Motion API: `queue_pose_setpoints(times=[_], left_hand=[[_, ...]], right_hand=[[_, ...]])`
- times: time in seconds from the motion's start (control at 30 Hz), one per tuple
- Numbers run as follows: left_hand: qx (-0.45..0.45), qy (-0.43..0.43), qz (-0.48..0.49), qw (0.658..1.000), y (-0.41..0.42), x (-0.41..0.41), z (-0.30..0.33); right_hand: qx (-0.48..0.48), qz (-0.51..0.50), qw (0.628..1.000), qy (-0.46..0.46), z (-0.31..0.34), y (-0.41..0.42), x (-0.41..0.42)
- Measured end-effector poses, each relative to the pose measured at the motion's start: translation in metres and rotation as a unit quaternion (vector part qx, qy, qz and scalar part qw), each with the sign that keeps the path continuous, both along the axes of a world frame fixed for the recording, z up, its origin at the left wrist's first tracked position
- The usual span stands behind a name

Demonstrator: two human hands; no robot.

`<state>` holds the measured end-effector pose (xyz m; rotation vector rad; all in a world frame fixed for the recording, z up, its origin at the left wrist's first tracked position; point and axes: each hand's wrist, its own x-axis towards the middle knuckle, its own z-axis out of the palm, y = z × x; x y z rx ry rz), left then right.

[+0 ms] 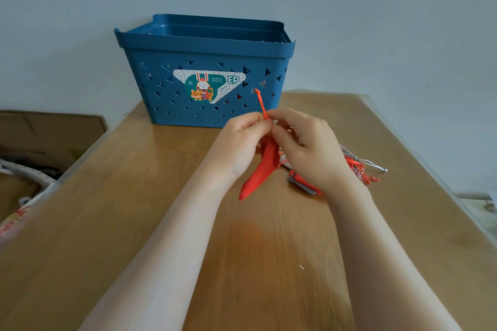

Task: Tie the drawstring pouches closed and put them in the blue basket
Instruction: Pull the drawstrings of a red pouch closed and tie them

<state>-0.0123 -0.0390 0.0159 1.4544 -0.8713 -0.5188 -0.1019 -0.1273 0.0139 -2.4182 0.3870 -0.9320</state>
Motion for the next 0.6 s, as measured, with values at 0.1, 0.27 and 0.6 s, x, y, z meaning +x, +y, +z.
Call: queue_pose_setpoints(times=[0.1,0.27,0.6], left_hand=[[0.006,0.025,0.004,1.000,0.0008,0.0011,-0.0001],[0.018,0.058,-0.009,0.998,0.0039,0.0040,0.0019],[0.045,-0.014,0.023,0.999,0.0056,0.0019,0.0026]], right_hand=[[-0.036,0.017,0.999,-0.011,-0.0027,-0.0025,0.0011],[0.014,0.018,0.997,-0.069,-0.0013,0.0013,0.0021],[0.169,-0.041,0.982,-0.072,0.0033,0.0049,0.0042]])
